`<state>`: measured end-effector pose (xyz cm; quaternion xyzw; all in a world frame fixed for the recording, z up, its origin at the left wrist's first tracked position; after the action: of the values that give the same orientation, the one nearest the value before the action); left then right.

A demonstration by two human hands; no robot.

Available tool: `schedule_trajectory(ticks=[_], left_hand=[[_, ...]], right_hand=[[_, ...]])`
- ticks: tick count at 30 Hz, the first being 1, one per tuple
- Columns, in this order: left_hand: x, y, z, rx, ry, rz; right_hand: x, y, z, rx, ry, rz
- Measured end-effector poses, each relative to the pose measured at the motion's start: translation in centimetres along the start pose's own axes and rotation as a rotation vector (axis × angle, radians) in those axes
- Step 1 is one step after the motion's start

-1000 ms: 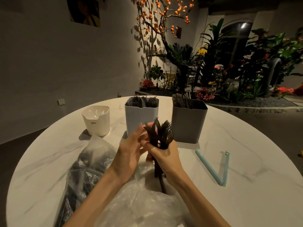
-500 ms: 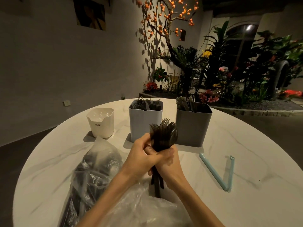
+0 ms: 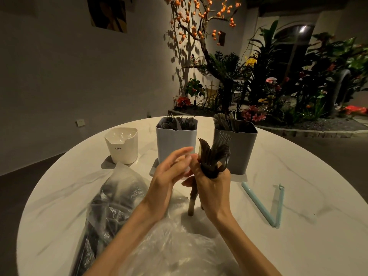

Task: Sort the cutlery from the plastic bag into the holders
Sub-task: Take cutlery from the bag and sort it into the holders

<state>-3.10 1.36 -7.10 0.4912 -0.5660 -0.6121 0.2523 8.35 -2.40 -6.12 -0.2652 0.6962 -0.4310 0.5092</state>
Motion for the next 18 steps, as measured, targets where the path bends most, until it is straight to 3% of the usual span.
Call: schedule_trajectory(ticks=[3, 7, 14, 18], left_hand=[[-0.3, -1.0, 0.8, -0.049, -0.115, 0.111], [0.6, -3.3, 0.3, -0.521, -0.362, 0.313], [0.4, -2.9, 0.3, -0.645, -0.178, 0.239], [0.3, -2.0, 0.7, -0.748, -0.081, 0.113]], right_hand=[[-0.3, 0.1, 0.3, 0.049, 0.028, 0.003], [-1.0, 0.2, 0.9, 0.013, 0.066, -0.107], [-1.0, 2.4, 0.6, 0.047, -0.084, -0.380], [-0.2, 3.6, -0.1, 0.164, -0.147, -0.405]])
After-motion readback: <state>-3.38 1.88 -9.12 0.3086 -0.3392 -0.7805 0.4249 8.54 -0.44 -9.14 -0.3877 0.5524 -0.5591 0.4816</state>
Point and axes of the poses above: each hand's wrist, its own x-axis away from the middle knuckle, its own z-axis out of the back of the hand, y = z × x, the point moved 6 cm from there along -x, towards the middle knuckle, and after that the axes turned 1 degree about x, right-handed, at the moved point
